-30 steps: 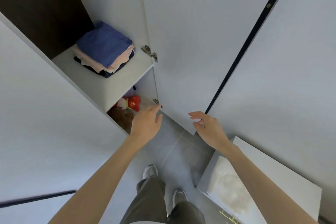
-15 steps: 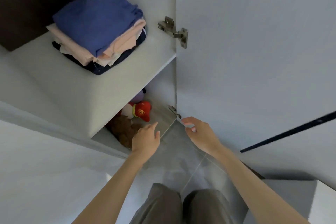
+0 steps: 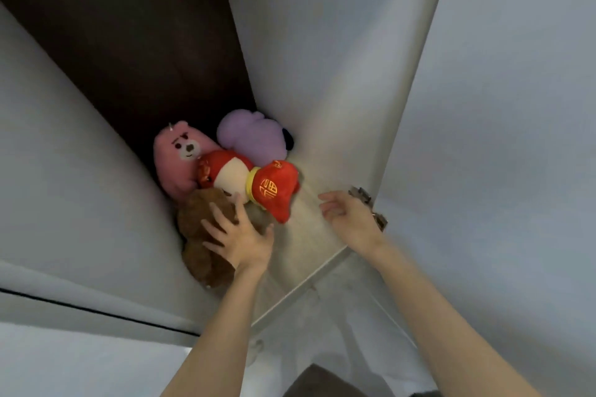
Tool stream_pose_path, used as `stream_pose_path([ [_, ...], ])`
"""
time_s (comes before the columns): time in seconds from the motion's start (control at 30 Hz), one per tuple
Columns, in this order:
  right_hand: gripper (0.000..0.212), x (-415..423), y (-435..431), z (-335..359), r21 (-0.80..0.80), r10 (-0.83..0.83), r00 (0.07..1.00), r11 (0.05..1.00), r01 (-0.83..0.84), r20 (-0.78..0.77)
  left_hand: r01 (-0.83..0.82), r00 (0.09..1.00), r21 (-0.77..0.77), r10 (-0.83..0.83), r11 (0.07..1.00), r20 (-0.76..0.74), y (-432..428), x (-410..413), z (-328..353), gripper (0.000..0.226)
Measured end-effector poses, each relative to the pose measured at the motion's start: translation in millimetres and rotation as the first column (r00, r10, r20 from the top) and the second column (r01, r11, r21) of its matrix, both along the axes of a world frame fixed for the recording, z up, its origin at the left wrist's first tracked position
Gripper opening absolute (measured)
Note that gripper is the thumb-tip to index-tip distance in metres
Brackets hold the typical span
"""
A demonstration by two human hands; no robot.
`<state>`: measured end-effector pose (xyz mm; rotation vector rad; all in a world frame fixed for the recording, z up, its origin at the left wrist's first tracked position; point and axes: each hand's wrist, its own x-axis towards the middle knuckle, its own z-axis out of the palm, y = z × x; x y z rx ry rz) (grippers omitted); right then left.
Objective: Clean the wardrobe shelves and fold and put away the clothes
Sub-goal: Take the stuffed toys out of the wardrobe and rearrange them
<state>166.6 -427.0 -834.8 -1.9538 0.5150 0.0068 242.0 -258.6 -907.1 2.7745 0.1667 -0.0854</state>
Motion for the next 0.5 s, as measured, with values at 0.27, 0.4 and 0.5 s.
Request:
stream_pose_path([
  [0.27,0.031,26.8,15.7,-33.8,0.012,0.021,0.997,1.0,-0.021,0.069,-0.103,0.995,0.108,0.102,0.989,0.015,24.2,17.3,-50.2,0.106],
  [0.4,0.033,20.3,11.7,-31.1,-0.07,0.034,0.993,0.997,-0.026,0.112,-0.153,0.988,0.11,0.154,0.982,-0.001,28.1,30.7,-46.8,0.11],
  [0.5,0.035,12.5,5.8,-30.5,-0.106,0.032,0.994,0.994,-0.021,0.103,-0.26,0.965,0.03,0.259,0.965,0.033,27.7,41.3,-47.0,0.122],
])
